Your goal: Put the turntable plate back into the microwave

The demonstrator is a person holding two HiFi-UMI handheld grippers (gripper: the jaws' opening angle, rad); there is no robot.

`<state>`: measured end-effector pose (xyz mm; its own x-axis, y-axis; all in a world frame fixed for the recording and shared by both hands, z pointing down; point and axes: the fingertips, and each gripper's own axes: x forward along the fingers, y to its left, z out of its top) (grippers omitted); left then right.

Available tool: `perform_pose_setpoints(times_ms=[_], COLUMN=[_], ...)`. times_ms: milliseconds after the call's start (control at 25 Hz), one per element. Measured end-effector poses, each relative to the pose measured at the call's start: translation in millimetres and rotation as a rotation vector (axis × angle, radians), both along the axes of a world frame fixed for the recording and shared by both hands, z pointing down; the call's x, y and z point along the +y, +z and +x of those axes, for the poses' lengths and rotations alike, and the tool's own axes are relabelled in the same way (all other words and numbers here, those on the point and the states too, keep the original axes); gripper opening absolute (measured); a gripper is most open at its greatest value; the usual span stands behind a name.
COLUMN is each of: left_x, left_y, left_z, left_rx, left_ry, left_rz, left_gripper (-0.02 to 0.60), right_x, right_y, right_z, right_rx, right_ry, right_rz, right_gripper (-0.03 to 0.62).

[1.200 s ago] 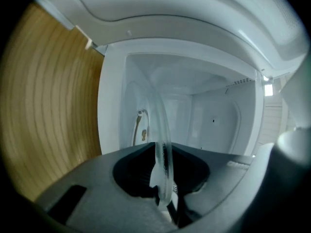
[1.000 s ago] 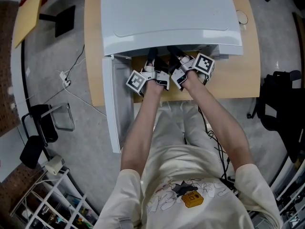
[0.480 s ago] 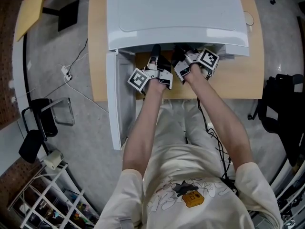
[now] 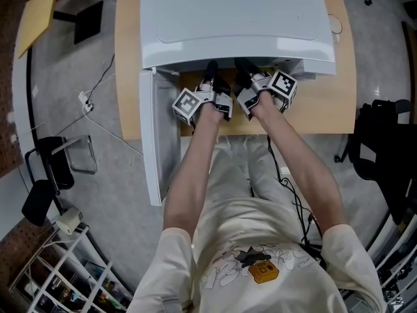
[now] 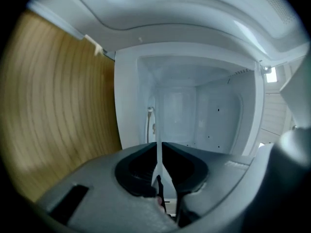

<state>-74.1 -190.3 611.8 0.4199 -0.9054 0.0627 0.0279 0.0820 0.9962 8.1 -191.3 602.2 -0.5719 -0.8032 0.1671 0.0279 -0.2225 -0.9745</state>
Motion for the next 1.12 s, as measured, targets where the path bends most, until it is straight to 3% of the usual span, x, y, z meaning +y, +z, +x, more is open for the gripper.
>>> perform_pose_setpoints(times_ms=[160, 280, 480, 680, 840, 1120], left_x=[1.1, 2.1, 6.0, 14.7, 23.7, 33.7], left_y=[6.1, 9.7, 11.9, -15.4, -40.6, -47.0], left_z=[4.2, 8.8, 11.3, 18.3, 28.9, 36.4], left_rx=[-0.032, -0.060, -0.025, -0.056, -0.001, 0.040], left_ry=[0.005, 0.042, 0.108, 0.166, 0.205, 0.271], left_rz=[-0.024, -0.055, -0.072, 0.068, 0.179, 0.202], left_gripper=[0.029, 0.029, 0.020, -0.003, -0.003, -0.003], right_x=[10.0, 10.5, 8.4, 8.3, 6.4, 12.6], right_y=[4.1, 7.6, 16.9, 16.9, 16.4, 24.9], right_z=[-2.0, -8.2, -9.4, -7.9, -5.1, -5.7], right_rx=[0.006, 0.021, 0.055, 0.065, 0.069, 0.062], right_ry=[-0.027, -0.052, -0.061, -0.062, -0.061, -0.070], right_rz=[-0.020, -0.039, -0.096, -0.096, -0.092, -0.162], right_gripper=[0.044, 0.035, 0.005, 0.006, 0.006, 0.013])
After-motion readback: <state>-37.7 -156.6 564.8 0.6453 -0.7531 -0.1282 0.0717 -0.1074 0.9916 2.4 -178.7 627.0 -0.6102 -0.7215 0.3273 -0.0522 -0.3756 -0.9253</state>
